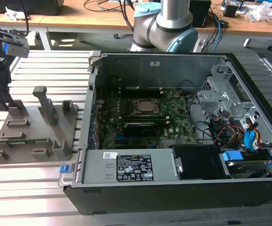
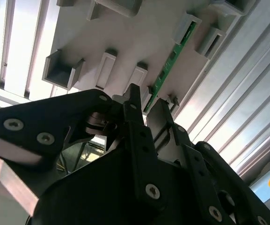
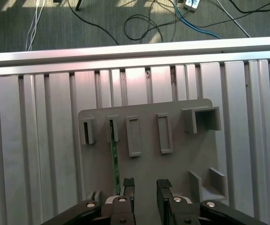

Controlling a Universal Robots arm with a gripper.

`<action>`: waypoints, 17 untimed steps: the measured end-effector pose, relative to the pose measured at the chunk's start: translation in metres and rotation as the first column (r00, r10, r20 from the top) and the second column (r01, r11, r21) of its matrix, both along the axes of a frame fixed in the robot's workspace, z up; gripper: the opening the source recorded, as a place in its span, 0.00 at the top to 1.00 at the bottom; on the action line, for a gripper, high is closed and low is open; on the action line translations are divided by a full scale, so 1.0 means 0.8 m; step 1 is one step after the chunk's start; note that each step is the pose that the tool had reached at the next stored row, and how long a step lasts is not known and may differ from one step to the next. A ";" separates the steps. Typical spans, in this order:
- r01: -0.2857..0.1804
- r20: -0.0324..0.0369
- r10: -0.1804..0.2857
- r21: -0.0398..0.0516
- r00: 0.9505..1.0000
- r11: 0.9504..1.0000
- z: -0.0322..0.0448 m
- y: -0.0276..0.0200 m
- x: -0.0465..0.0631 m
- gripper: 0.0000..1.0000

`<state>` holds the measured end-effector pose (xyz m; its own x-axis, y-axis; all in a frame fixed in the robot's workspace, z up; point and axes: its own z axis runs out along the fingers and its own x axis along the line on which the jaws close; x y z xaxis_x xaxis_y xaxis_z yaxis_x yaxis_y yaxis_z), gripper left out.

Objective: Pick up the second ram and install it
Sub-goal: 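Pick up the second ram and move it above second insertion slot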

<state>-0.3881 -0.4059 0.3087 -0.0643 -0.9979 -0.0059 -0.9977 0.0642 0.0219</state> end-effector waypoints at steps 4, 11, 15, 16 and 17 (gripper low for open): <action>0.000 0.000 0.000 0.000 1.000 1.000 -0.0053 0.0000 0.000 0.67; 0.000 0.000 0.000 0.000 1.000 1.000 -0.0160 0.0000 0.000 0.67; 0.000 0.000 0.000 0.000 1.000 1.000 -0.0219 0.0000 0.000 0.67; 0.000 0.000 0.000 0.000 1.000 1.000 -0.0238 0.0000 0.000 0.67; 0.000 0.000 0.000 0.000 1.000 1.000 -0.0244 0.0000 0.000 0.67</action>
